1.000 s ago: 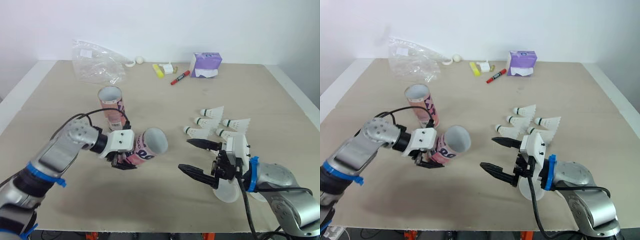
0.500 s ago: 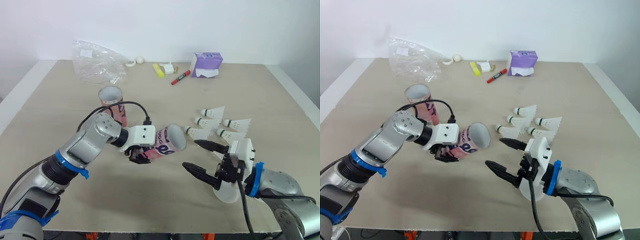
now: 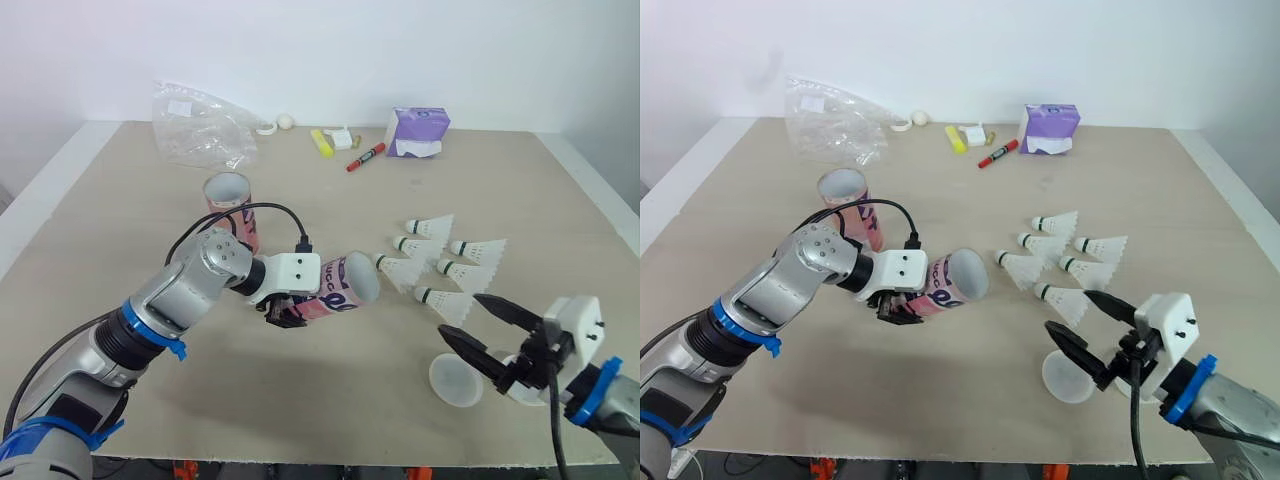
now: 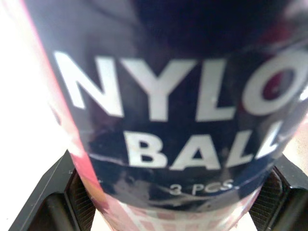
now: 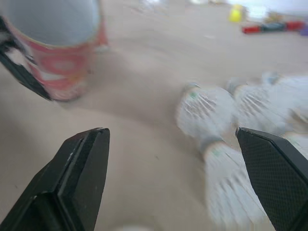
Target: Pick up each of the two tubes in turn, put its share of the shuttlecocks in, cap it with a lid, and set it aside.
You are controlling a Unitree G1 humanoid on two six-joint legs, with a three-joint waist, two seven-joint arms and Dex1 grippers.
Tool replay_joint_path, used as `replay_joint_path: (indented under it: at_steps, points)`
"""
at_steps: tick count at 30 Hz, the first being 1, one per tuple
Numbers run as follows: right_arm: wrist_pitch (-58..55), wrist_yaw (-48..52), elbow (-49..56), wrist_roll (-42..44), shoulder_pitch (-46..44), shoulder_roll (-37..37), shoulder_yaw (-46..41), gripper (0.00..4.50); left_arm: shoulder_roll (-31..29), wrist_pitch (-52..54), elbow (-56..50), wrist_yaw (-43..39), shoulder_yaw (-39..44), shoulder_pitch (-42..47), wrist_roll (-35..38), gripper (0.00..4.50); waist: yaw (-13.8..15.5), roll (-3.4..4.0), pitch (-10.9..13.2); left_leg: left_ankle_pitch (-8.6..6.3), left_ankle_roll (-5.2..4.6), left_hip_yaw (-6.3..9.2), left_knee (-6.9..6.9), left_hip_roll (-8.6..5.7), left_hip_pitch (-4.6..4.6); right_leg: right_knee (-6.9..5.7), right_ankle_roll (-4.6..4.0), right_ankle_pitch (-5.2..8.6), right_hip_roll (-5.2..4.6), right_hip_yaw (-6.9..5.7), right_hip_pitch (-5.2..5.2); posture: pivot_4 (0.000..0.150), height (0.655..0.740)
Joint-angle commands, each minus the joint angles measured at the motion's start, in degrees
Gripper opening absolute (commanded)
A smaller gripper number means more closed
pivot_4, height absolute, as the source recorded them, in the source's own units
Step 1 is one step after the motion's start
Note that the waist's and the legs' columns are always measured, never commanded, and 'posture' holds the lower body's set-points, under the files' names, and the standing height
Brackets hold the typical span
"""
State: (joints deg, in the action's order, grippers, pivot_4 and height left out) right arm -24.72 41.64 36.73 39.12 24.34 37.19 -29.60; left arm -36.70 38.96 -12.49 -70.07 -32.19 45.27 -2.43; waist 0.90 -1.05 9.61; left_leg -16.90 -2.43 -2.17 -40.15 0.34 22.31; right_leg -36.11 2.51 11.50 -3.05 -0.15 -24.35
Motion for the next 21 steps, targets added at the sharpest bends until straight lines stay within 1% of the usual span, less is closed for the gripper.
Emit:
replay_joint_path:
  at_steps: [1,5,15,21]
  points:
    - [-0.3,-1.4,0.7,0.7,1.2,-1.6,-0.5,4.5,0.6,0.2,-1.0,0.1,-0.8,0.8,-0.5,3.71,0.0,0.03,0.0,0.0,0.0,-0.01,0.0,0.0,-0.01,0.0,-0.03,0.01,0.0,0.01,0.0,0.15,0.74]
    - [-0.7,-2.6,-0.1,-0.3,1.2,-2.6,1.4,4.5,0.6,0.5,-1.3,0.0,-0.7,0.7,-0.4,3.71,-0.1,0.05,0.0,0.02,-0.03,-0.04,-0.01,-0.04,-0.02,-0.01,-0.1,0.05,0.0,0.12,0.0,0.15,0.74]
    - [-2.8,-5.8,-5.3,-1.2,-4.9,-3.5,5.7,4.5,1.2,1.7,-2.3,0.4,-0.6,0.8,-0.3,3.71,-0.1,0.06,0.0,0.03,-0.05,-0.03,-0.03,-0.12,0.02,-0.01,-0.03,0.03,-0.02,0.18,0.0,0.15,0.74]
    - [-5.1,-7.1,-6.7,-0.8,-7.7,-3.6,7.7,4.5,1.4,2.0,-2.6,0.9,-0.7,0.5,-0.5,3.71,-0.1,0.07,0.0,0.03,-0.05,-0.02,-0.03,-0.17,0.03,-0.01,0.01,0.0,-0.07,0.19,0.0,0.15,0.74]
